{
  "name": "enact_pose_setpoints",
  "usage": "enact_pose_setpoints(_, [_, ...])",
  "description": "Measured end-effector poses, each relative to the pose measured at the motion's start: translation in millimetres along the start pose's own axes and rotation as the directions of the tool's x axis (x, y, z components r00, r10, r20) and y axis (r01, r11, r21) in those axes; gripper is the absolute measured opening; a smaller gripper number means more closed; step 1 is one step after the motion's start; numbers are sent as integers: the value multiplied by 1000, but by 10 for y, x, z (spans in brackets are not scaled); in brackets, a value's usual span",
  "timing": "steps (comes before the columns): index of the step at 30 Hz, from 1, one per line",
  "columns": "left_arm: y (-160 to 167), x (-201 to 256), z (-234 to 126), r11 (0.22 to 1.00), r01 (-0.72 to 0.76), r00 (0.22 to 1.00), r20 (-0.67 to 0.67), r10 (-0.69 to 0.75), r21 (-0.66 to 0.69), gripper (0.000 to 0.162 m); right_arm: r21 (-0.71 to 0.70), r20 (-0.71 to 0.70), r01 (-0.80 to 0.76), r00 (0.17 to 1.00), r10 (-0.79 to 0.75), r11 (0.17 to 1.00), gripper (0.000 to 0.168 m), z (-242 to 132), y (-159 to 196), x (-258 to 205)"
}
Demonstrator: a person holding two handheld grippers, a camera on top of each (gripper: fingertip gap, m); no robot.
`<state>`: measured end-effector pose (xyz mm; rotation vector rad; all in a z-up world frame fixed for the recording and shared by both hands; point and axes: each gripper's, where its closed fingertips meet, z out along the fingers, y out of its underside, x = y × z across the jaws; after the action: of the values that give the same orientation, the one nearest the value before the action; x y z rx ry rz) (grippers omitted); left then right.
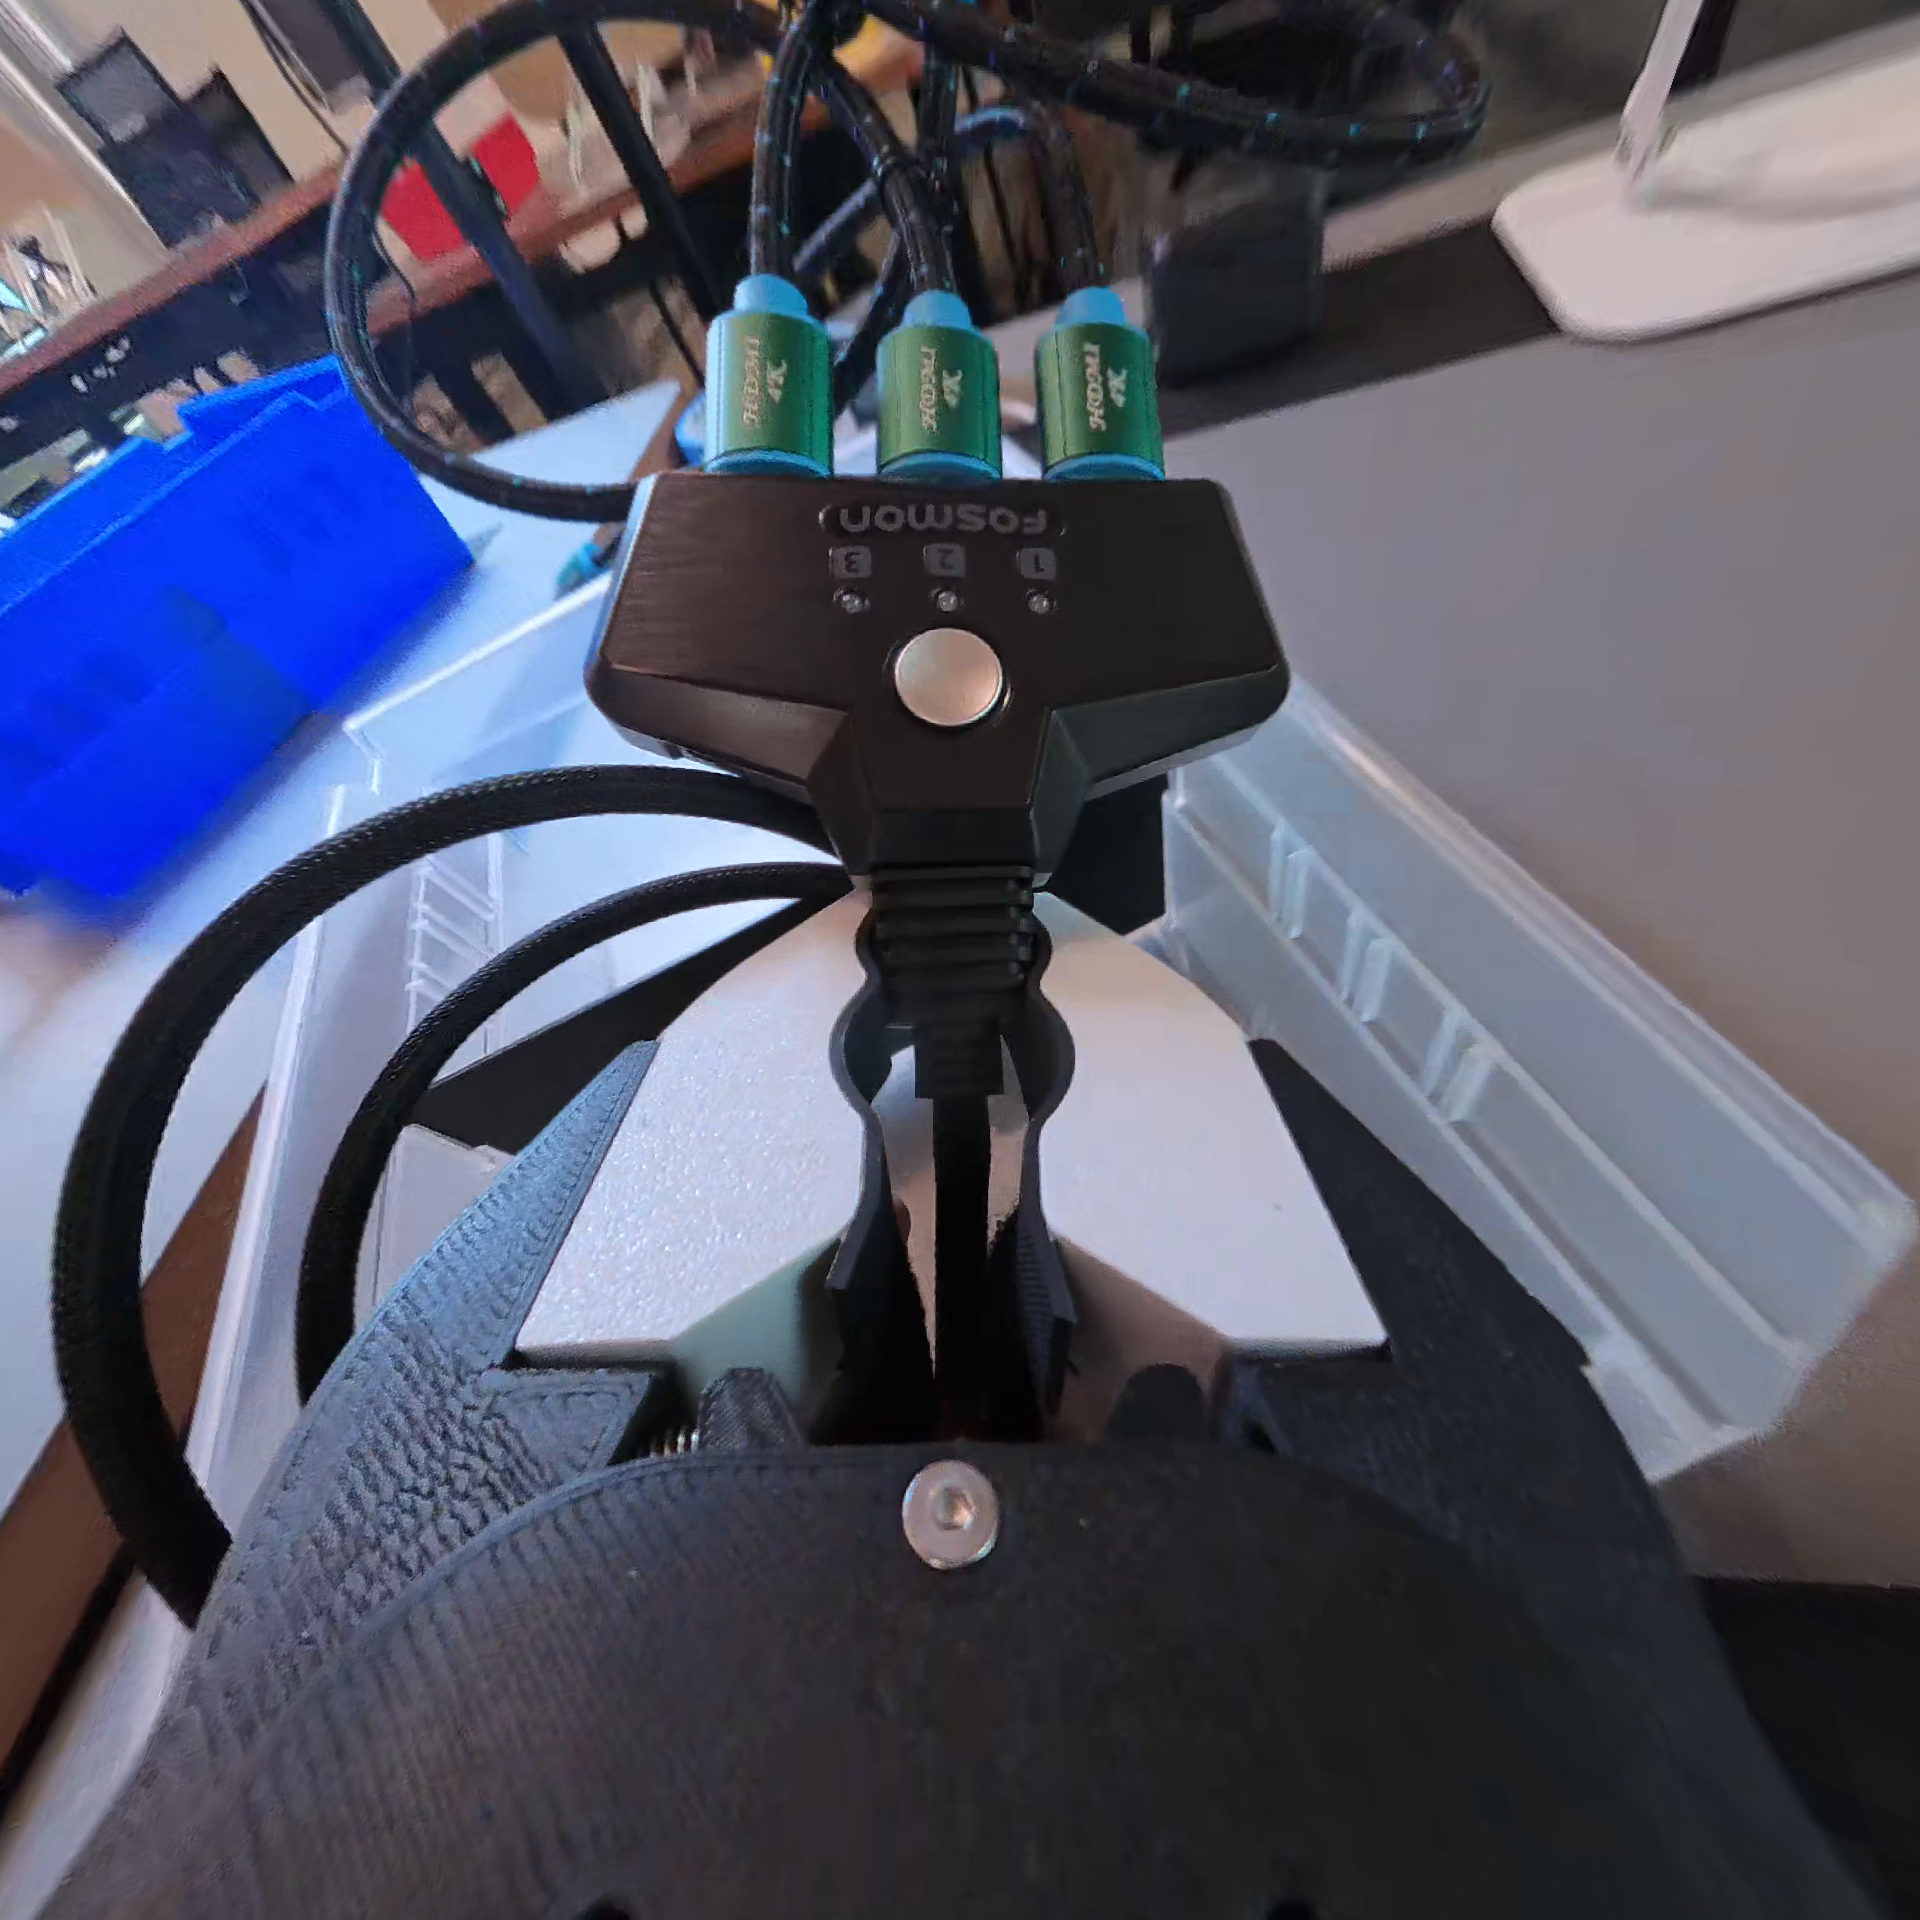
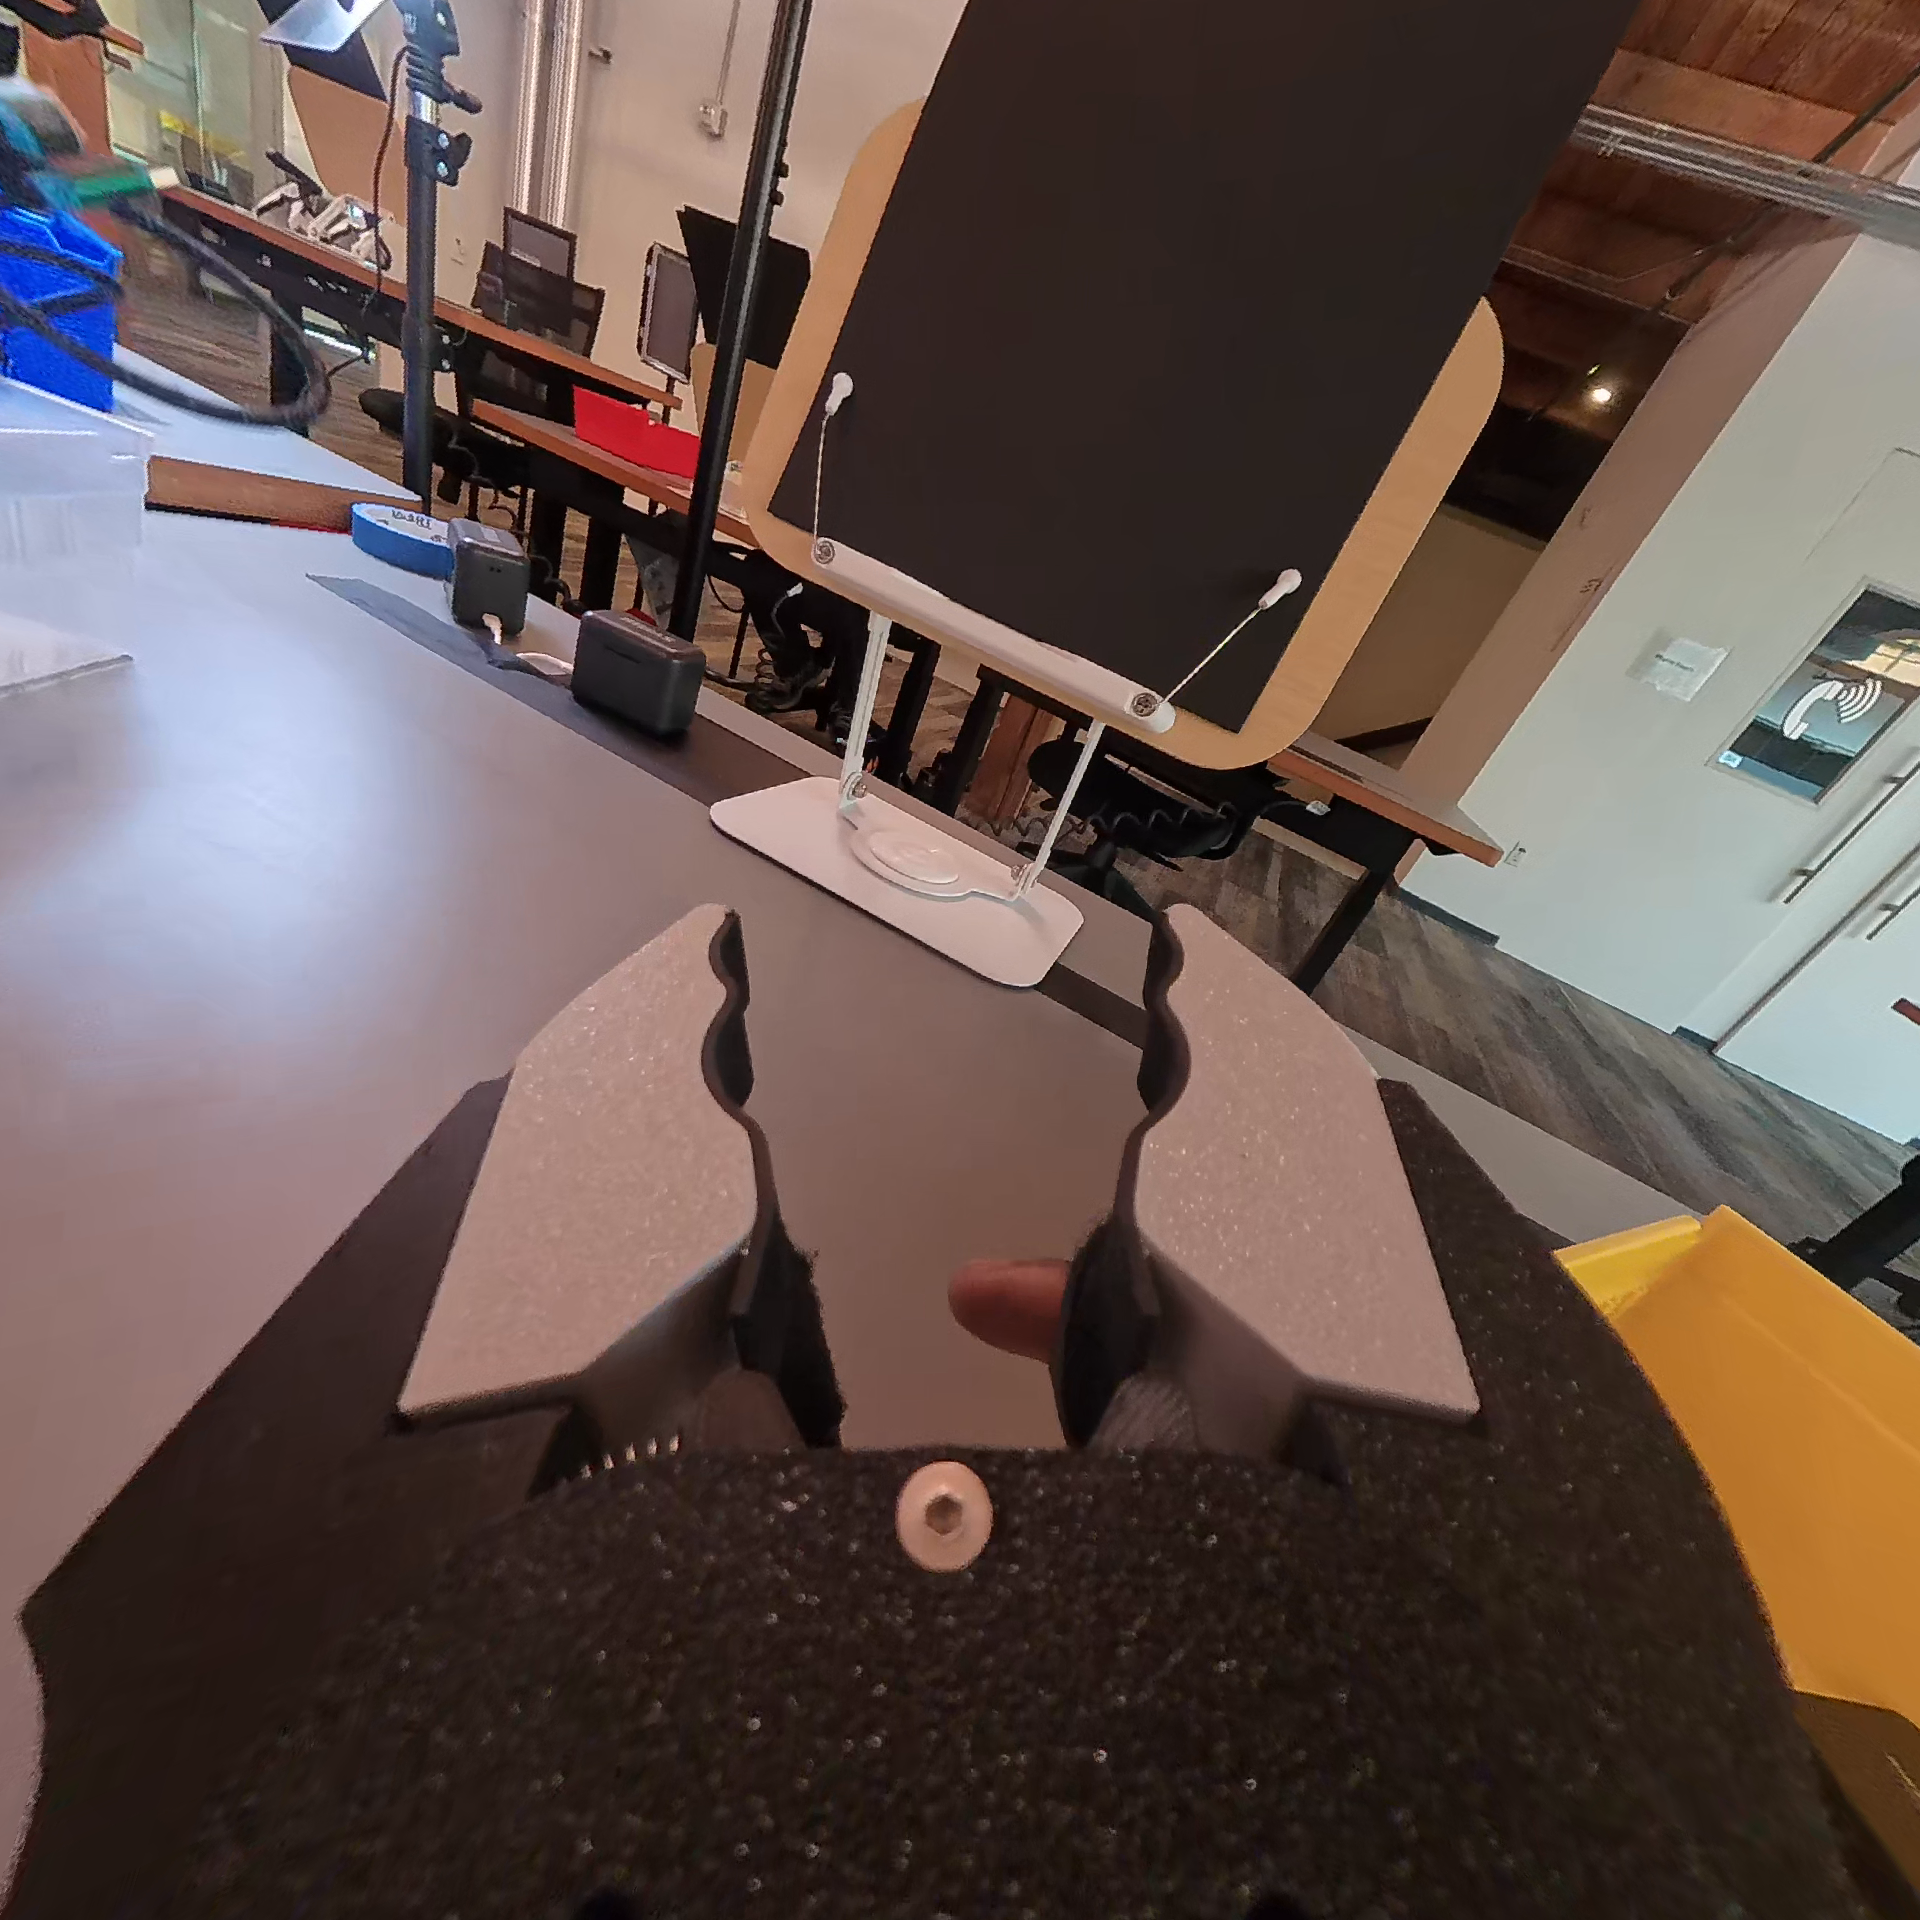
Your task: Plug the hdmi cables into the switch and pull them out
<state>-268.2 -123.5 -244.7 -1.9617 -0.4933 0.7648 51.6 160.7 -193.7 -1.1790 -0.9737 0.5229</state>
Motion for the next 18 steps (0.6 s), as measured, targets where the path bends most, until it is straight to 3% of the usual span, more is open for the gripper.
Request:
enact_pose_setpoints(4, [-152,-53,-193,995,17,1000,0,-17,100,21,0,26,-12,1000,12,1000,72,9,10,-38])
enact_pose_setpoints(13, [-586,110,-646,945,-33,999,11,31,325,21,11,230,-164,960,157,986,64,-7,-57,-305])
enact_pose_setpoints(16, [-764,308,-820,902,-94,995,7,100,420,21,2,384,-254,893,234,967,58,-58,-143,-533])
enact_pose_setpoints(18, [-876,553,-936,867,-122,989,-10,145,483,21,-27,534,-395,771,348,918,50,-140,-287,-741])
